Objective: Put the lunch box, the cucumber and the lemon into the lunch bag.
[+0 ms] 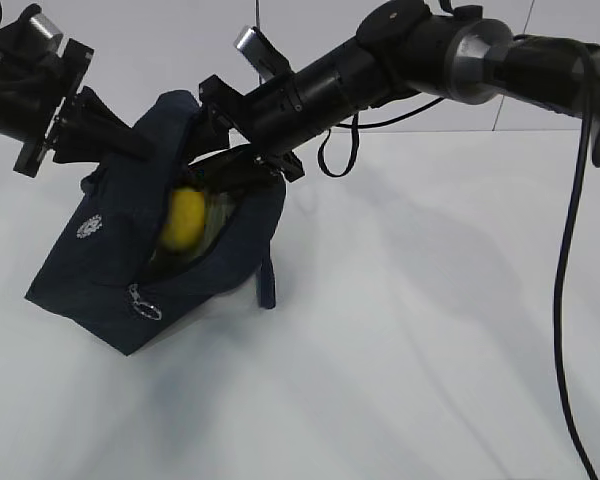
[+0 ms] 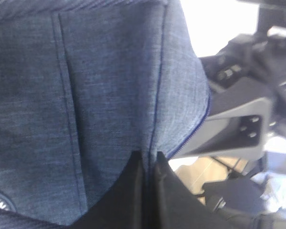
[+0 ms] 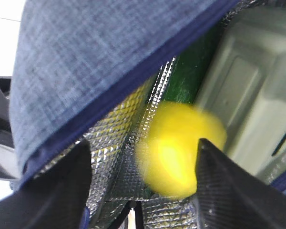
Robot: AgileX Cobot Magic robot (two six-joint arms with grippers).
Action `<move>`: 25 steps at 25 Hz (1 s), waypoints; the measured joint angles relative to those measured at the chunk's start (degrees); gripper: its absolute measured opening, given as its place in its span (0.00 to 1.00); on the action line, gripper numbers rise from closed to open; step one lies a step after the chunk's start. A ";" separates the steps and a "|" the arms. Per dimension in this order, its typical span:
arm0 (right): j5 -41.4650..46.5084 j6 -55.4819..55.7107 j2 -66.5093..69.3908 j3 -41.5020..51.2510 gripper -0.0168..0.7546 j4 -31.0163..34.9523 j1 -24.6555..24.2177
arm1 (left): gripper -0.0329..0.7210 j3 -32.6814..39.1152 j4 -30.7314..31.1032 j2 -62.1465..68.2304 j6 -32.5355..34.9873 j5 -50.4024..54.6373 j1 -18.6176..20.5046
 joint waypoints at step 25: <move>5.91 11.13 -3.79 0.00 0.61 -24.04 -3.25 | 0.03 0.00 3.69 0.00 0.49 0.55 0.00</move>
